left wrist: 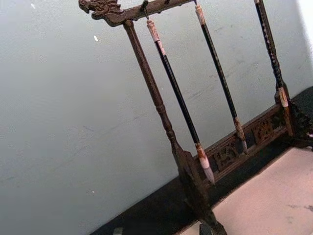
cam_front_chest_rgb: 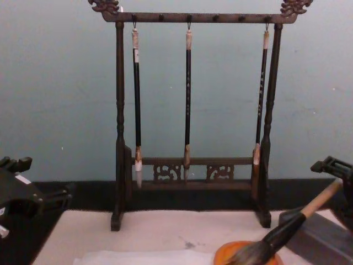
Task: Pick up the brush from the inkstone, write on the paper, then place the brush back to its original position.
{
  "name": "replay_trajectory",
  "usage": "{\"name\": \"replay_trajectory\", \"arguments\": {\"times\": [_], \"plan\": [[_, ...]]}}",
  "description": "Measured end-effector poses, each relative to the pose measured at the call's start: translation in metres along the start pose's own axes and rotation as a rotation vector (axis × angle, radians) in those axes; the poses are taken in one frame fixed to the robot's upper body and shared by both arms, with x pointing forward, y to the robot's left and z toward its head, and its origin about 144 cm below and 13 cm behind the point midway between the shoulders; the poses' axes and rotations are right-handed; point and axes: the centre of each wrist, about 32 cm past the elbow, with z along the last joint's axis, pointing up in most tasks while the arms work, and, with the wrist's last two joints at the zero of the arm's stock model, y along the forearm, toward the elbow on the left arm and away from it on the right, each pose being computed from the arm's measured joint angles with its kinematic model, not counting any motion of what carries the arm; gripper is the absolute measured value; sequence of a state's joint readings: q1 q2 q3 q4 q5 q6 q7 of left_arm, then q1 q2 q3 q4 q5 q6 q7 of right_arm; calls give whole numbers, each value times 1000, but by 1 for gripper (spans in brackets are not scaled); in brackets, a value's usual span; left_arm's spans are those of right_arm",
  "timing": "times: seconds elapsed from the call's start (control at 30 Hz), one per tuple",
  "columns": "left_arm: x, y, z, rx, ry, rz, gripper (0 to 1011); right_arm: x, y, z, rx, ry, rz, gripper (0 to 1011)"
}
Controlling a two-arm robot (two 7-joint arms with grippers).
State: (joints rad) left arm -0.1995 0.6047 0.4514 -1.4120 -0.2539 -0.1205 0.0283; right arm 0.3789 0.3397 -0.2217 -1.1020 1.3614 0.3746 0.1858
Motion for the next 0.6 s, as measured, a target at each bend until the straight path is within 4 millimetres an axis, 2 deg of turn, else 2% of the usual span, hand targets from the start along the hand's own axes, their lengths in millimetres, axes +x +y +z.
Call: {"name": "replay_trajectory", "arguments": {"times": [0.07, 0.3, 0.33, 0.4, 0.43, 0.5, 0.6], "plan": [[0, 0, 0, 0, 0, 0, 1010, 0, 0, 0, -1, 1, 0, 905], [0, 0, 0, 0, 0, 0, 1010, 0, 0, 0, -2, 2, -1, 702], [0, 0, 0, 0, 0, 0, 1010, 0, 0, 0, -2, 2, -1, 634], [0, 0, 0, 0, 0, 0, 1010, 0, 0, 0, -2, 2, -1, 596], [0, 0, 0, 0, 0, 0, 1010, 0, 0, 0, -2, 2, -1, 534], [0, 0, 0, 0, 0, 0, 1010, 0, 0, 0, -2, 2, -1, 507], [0, 0, 0, 0, 0, 0, 1010, 0, 0, 0, -2, 3, -1, 389]]}}
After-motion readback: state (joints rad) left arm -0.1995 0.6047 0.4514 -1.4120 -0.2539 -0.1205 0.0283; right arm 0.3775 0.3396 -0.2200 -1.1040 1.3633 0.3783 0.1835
